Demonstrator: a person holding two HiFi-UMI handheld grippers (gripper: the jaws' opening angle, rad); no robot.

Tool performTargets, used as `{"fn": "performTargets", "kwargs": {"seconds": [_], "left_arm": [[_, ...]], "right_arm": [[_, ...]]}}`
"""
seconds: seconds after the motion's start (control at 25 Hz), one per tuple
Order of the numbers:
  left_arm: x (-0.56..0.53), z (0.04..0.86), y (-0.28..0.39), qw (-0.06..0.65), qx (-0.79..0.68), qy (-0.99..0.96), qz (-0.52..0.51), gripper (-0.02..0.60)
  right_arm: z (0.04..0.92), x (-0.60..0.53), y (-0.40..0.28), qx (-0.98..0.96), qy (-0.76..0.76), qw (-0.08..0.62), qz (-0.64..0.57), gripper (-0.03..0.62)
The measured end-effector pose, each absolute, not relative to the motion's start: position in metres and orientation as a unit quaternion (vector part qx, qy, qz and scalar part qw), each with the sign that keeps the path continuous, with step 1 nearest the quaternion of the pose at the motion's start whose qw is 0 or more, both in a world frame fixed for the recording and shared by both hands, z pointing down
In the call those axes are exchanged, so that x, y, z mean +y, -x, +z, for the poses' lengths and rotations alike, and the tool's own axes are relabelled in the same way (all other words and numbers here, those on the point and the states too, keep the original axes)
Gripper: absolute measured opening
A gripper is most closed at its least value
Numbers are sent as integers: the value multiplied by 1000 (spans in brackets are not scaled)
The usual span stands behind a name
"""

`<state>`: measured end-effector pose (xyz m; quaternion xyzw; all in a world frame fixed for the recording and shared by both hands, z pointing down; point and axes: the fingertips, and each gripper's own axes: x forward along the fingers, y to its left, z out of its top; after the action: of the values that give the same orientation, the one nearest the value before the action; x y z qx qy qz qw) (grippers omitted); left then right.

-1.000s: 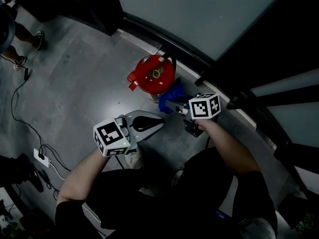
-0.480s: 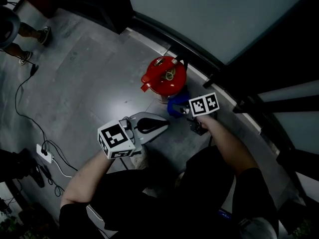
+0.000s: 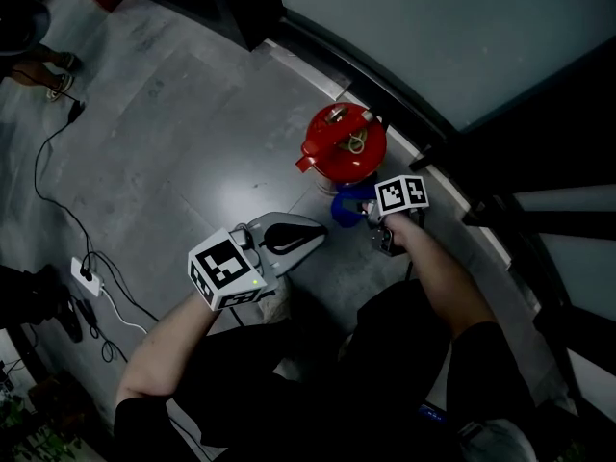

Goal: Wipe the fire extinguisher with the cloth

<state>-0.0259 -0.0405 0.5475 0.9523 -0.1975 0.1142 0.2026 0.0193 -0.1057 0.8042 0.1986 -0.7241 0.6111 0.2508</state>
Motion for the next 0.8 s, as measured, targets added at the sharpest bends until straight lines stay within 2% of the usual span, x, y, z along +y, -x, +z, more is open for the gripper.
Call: {"fn": "performTargets", "kwargs": {"seconds": [0.32, 0.8], "left_arm": [[-34, 545, 33, 205, -206, -951, 108, 7], [-33, 555, 43, 207, -216, -947, 116, 6]], "right_arm": [[834, -109, -19, -762, -202, 265, 555, 137], [872, -104, -33, -706, -250, 326, 576, 135]]}}
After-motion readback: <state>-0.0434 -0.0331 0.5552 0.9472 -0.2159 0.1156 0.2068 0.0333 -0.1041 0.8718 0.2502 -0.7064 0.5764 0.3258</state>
